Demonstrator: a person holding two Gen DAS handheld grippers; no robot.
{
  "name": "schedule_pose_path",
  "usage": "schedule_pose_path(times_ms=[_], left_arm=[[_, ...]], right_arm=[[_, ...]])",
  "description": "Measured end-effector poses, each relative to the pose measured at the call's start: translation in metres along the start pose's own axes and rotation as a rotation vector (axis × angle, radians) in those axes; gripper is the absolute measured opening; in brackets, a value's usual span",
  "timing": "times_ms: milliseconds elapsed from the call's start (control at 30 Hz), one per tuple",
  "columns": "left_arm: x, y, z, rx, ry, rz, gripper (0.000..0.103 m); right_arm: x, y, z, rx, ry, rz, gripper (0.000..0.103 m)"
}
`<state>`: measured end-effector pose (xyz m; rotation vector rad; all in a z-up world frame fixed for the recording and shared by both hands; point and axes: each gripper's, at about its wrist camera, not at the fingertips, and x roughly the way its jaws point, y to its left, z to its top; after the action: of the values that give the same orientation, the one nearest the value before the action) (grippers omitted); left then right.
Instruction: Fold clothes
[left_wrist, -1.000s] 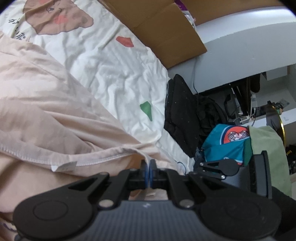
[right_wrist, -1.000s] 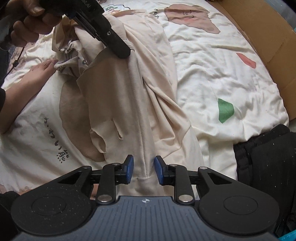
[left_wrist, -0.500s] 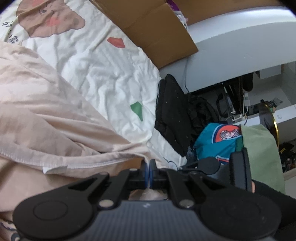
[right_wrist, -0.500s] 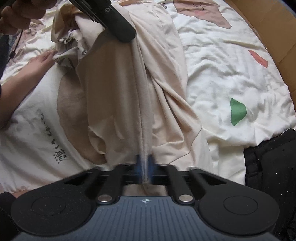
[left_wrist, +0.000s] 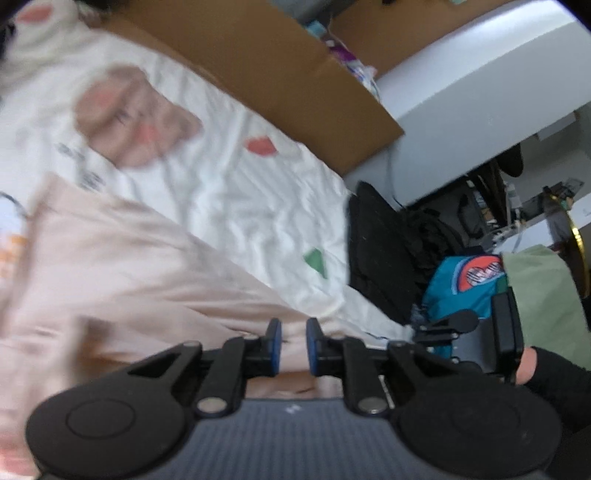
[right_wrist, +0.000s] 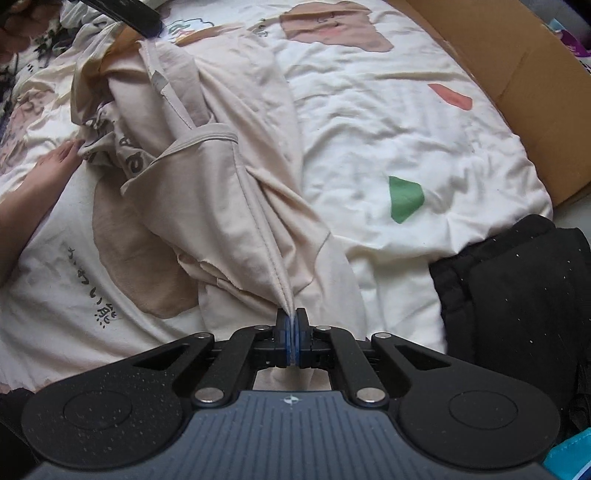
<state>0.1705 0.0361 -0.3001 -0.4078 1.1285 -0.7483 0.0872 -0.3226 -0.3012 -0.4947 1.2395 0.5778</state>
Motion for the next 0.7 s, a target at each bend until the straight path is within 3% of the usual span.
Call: schedule_pose_path(times_ms=[200,367,700], left_arm=[[-0.069,0.033,0.003,0.050,-0.044,0.218,0.014],[-0.093,0.062,-0.010,0.091,-0.008,0.358,0.014],[-0.064,0.070,-0.051,0.221,0.090,0.389,0.017]], right_arm=[[-0.001,-0.005,-0.002,0.026,-0.008,-0.027,0.000],[-0.004,-0.013,-0.004,0.048,-0.003,-0.063,0.000],[-0.013,-0.039,-0.014,0.111,0.064,-0.197,0.000]])
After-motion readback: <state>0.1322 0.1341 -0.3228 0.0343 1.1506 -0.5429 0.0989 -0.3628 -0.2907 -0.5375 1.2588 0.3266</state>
